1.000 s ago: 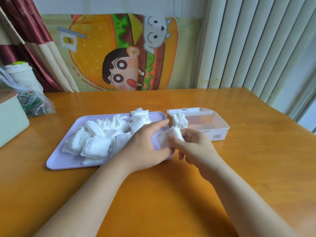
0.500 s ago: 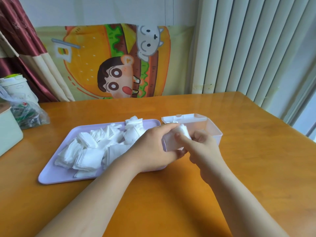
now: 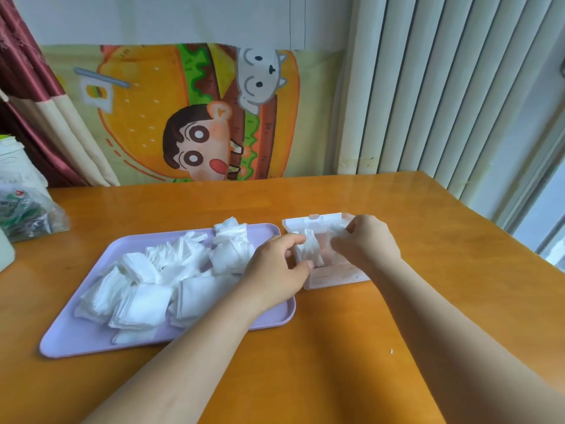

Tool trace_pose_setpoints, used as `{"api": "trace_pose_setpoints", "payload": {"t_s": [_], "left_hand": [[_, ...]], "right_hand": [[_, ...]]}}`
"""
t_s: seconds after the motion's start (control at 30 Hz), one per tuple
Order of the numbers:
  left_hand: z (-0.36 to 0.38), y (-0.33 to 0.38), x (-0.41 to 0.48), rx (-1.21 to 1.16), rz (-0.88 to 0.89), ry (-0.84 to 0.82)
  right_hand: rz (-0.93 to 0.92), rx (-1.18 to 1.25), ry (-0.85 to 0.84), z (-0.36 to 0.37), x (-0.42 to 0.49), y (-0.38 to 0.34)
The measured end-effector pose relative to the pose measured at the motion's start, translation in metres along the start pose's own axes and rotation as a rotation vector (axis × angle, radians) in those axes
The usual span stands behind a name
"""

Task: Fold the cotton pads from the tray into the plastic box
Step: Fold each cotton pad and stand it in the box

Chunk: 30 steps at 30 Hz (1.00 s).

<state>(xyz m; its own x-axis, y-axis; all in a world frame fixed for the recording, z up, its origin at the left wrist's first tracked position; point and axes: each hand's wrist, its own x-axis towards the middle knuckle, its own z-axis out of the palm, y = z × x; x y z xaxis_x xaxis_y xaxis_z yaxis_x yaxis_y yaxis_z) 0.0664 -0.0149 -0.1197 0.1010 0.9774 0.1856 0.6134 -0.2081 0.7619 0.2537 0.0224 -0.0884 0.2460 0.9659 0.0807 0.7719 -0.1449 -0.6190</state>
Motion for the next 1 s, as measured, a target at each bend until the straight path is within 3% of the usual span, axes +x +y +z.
{"api": "trace_pose_setpoints", "payload": {"t_s": [0.17,0.4,0.63,0.8,0.93,1.0], "left_hand": [[0.002,-0.003,0.0,-0.023,0.01,0.009],[0.005,-0.006,0.0,-0.008,0.035,0.02],[-0.002,-0.005,-0.023,0.099,0.112,0.019],[-0.025,-0.016,-0.053,0.203,0.17,-0.033],[-0.052,-0.026,-0.073,0.364,0.185,0.03],[-0.072,-0.034,-0.082,0.479,0.094,0.113]], "right_hand": [[-0.07,-0.061,0.004,0.023,0.008,-0.002],[-0.085,-0.063,-0.246,0.005,0.003,-0.009],[-0.146,-0.084,-0.087,0.015,-0.003,-0.003],[-0.15,-0.313,-0.056,0.002,-0.028,-0.017],[-0.353,-0.082,0.137,-0.001,-0.068,-0.041],[-0.444,0.042,0.034,0.008,-0.09,-0.05]]}}
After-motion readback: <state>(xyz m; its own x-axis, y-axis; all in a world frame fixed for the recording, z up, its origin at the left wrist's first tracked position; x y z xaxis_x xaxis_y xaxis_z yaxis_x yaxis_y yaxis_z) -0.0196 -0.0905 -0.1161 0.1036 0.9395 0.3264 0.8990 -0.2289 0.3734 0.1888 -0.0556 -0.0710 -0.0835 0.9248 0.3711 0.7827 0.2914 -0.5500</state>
